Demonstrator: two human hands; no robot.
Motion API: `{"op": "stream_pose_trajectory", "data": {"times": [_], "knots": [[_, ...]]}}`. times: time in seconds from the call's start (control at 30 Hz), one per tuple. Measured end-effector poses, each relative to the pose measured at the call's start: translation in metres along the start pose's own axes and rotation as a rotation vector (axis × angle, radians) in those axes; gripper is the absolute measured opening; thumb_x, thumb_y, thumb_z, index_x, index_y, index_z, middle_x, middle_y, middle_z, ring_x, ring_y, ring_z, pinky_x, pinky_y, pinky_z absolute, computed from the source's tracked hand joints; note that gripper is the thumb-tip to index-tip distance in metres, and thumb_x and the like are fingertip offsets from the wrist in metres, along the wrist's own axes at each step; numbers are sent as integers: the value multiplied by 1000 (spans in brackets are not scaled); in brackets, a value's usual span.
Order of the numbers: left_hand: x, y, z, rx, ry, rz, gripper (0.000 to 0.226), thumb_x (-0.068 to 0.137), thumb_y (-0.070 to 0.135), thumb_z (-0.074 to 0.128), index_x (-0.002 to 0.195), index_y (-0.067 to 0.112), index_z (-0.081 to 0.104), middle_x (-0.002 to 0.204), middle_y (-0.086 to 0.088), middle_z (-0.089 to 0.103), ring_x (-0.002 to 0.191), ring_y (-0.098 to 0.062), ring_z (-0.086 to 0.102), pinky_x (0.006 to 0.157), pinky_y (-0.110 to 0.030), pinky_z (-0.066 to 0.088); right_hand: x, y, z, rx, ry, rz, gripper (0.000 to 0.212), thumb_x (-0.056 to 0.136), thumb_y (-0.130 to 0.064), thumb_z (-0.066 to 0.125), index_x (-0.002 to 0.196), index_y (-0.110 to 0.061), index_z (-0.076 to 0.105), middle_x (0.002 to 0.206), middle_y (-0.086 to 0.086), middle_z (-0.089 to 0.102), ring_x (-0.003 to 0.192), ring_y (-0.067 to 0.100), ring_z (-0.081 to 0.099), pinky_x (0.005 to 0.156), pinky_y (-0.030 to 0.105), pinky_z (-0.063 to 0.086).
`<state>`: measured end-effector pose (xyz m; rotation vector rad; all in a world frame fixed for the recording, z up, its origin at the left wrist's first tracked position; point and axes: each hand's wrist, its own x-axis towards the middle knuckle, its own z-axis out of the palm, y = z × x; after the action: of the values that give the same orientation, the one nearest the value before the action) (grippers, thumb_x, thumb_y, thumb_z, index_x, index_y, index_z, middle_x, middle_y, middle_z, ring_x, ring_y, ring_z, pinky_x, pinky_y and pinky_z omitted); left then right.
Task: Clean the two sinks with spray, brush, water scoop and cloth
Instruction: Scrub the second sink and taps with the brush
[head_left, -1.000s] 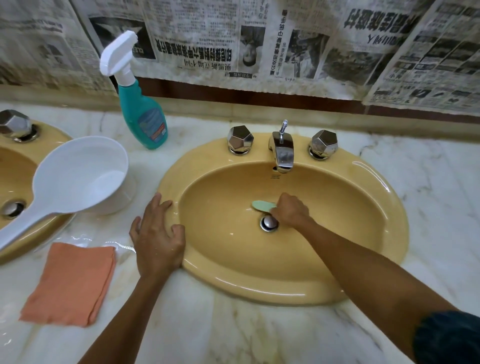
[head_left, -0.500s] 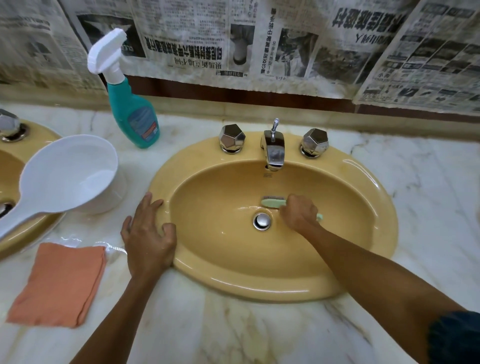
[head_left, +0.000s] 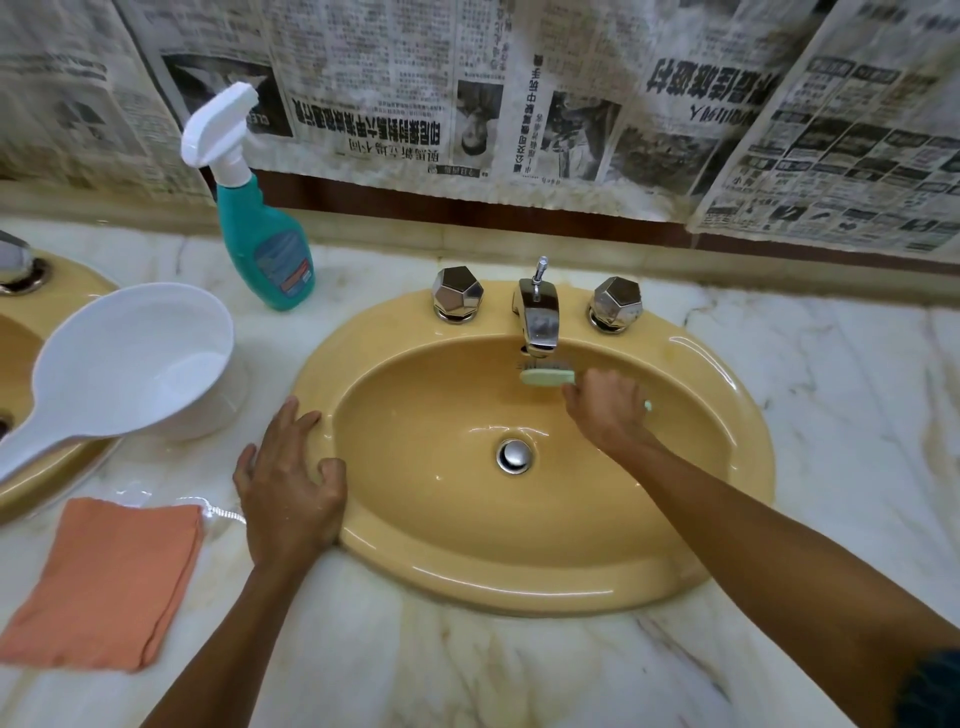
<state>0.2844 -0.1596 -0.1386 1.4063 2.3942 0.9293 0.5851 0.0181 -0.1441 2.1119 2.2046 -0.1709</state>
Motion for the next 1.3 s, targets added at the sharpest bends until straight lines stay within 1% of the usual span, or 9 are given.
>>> {"op": "stream_pose_trajectory", "data": {"times": [0.07,0.23,0.4,0.6,0.73,0.83,1.0,1.13,1.3], "knots": [[0,0,1,-5,2,0,54,76,30,44,128,20,56,153,2,43,136,-19,44,120,-40,16,0,5,-7,-23,33,4,36,99,-36,44,102,-9,67,92,14,68,88,36,63,68,34,39],[0,0,1,-4,5,-8,54,76,30,43,127,19,57,152,2,43,134,-19,44,121,-40,15,-22,30,3,-63,-206,52,28,95,-25,48,117,-14,60,114,13,65,106,33,60,85,37,44],[-1,-1,1,4,6,-3,56,76,32,42,127,18,58,153,2,43,134,-19,44,121,-40,15,-3,-4,-23,-77,68,-64,36,102,-33,41,101,-8,67,88,14,66,83,34,63,67,34,38],[0,-2,2,8,4,-5,55,76,31,42,127,18,58,153,2,42,135,-19,44,121,-40,15,-31,26,26,82,-210,100,30,95,-33,50,113,-11,59,114,11,63,105,32,59,82,34,43],[-1,-3,3,21,-1,4,54,77,31,42,127,19,58,153,2,42,136,-19,43,121,-41,15,-18,-1,31,420,-392,223,30,88,-33,62,98,-5,63,82,9,63,71,25,60,62,30,44],[0,-3,3,18,2,-1,55,76,32,42,128,19,57,154,1,42,136,-19,43,121,-40,15,-15,4,29,549,-673,282,24,83,-24,69,73,-3,65,48,3,51,35,14,39,42,20,31],[2,-4,4,17,3,6,54,76,31,43,127,20,57,153,2,43,136,-19,44,120,-41,16,-3,30,17,413,-428,222,27,76,-26,77,65,-6,62,45,2,57,33,14,46,37,19,35],[0,-4,3,19,7,13,54,76,32,42,127,20,57,153,2,42,136,-19,43,120,-42,16,-16,35,5,147,-825,85,32,73,-29,76,55,-10,57,42,0,49,35,16,39,44,20,33],[1,-3,2,14,8,25,54,77,33,42,126,18,57,153,0,43,136,-21,43,119,-44,17,-22,44,-2,155,-417,118,30,77,-32,76,77,-10,56,53,0,64,42,16,60,54,28,51]]}}
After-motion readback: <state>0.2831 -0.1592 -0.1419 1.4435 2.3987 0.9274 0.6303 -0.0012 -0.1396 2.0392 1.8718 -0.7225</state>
